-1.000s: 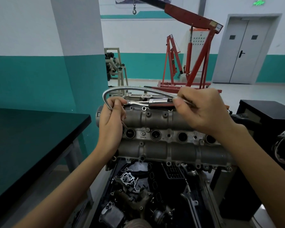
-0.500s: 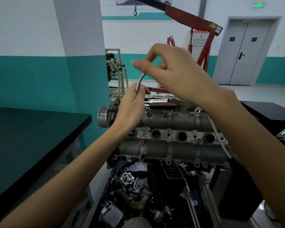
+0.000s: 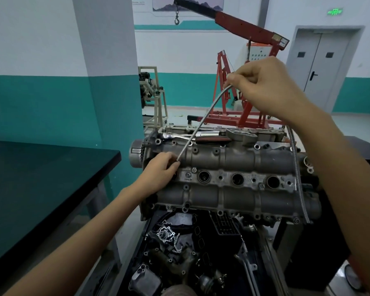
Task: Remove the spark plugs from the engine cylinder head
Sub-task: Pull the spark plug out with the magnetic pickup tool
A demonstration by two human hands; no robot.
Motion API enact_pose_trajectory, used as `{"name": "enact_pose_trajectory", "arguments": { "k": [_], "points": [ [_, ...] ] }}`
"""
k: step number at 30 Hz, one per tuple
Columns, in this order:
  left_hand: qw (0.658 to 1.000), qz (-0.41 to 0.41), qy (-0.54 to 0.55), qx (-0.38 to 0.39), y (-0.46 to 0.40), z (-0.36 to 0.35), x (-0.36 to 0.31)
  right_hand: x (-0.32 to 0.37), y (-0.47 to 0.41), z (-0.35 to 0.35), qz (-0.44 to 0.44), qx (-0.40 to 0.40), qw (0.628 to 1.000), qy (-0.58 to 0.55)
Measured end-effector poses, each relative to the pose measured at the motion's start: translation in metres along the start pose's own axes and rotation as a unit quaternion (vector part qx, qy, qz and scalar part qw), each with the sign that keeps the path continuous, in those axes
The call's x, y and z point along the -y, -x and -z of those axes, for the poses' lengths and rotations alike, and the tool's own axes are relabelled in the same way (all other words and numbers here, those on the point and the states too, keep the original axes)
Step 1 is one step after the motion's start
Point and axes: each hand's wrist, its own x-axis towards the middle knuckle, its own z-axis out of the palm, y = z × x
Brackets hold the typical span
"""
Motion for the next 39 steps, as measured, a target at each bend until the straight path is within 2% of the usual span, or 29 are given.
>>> {"name": "enact_pose_trajectory", "arguments": {
  "k": [5, 9, 15, 19, 24, 30, 32, 35, 37, 39],
  "points": [
    [0.995, -0.046, -0.092, 0.015, 0.002, -0.005, 0.004, -0.007, 0.003, 0.006, -0.009, 0.014, 1.0, -0.009],
    [0.993, -0.042, -0.102, -0.044, 0.001, -0.008, 0.007, 0.0, 0.004, 0.005, 0.004, 0.015, 1.0, -0.016],
    [0.992, -0.041, -0.062, -0.099, 0.007, -0.009, 0.01, 0.0, 0.006, 0.003, 0.001, -0.001, 0.999, -0.044],
    [0.992, -0.017, -0.01, -0.125, 0.009, -0.008, 0.01, -0.015, 0.006, 0.005, -0.025, -0.009, 0.999, -0.026],
    [0.987, -0.024, 0.004, -0.157, 0.015, -0.013, 0.004, -0.039, 0.01, 0.005, -0.076, 0.018, 0.997, 0.025],
    [0.983, -0.013, 0.008, -0.184, 0.013, 0.004, 0.008, -0.054, 0.01, 0.0, -0.113, 0.077, 0.991, -0.01],
    [0.978, -0.003, 0.053, -0.2, 0.012, 0.012, 0.009, -0.053, 0.01, -0.002, -0.108, 0.085, 0.99, -0.026],
    [0.955, 0.019, 0.224, -0.193, 0.011, 0.02, 0.006, -0.052, 0.011, 0.0, -0.121, 0.087, 0.987, -0.057],
    [0.914, 0.047, 0.361, -0.179, 0.008, 0.026, 0.001, -0.051, 0.014, 0.003, -0.132, 0.112, 0.981, -0.083],
    [0.837, 0.089, 0.517, -0.158, 0.0, 0.032, -0.008, -0.051, 0.015, 0.004, -0.141, 0.126, 0.975, -0.118]
  ]
}}
